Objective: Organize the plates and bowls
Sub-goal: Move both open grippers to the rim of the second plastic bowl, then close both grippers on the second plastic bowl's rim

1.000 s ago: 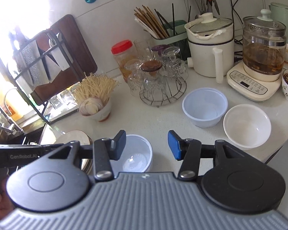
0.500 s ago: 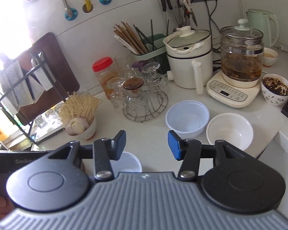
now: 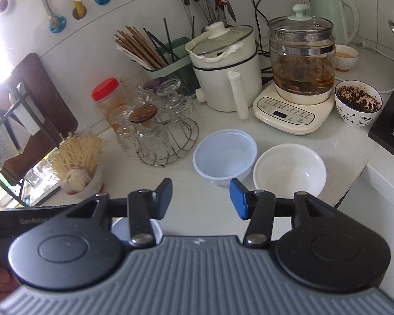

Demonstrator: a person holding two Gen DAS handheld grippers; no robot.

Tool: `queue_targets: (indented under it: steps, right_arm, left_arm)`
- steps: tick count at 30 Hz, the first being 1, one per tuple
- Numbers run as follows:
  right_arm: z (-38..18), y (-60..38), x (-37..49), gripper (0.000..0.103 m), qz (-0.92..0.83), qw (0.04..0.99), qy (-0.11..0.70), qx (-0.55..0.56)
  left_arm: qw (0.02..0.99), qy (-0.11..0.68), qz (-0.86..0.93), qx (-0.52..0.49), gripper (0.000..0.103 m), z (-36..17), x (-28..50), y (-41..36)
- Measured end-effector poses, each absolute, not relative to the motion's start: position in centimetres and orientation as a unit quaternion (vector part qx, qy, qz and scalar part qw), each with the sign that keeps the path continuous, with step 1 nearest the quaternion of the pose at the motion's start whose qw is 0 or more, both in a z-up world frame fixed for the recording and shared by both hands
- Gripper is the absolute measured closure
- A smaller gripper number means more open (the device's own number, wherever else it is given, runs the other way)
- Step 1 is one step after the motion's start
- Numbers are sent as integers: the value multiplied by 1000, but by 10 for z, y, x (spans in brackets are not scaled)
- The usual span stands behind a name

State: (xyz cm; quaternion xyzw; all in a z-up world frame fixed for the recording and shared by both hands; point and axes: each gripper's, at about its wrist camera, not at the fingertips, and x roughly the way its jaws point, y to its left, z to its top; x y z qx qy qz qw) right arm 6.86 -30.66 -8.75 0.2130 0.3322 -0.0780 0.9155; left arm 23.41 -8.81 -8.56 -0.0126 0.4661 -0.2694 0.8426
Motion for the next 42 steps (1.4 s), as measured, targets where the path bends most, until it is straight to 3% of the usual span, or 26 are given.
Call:
queue_targets:
  steps: [17,25,36,42]
  right_arm:
    - [-111,-393,128,51,-31,911,357,202]
    - [-132,-419,163,51,-8,902,378,206]
    - [-165,-427,210,53,22,890,415,186]
    - [-181,-430,228,60,29,880,433,193]
  left_arm:
    - [839,498,-217,-33,74,-113,278,-180]
    - [837,511,-191,-48,67,-124,301,-202]
    - [813,548,-168,-98,67,-162,335,-218]
    - [806,563,-162,-89,67,-179,343,-233]
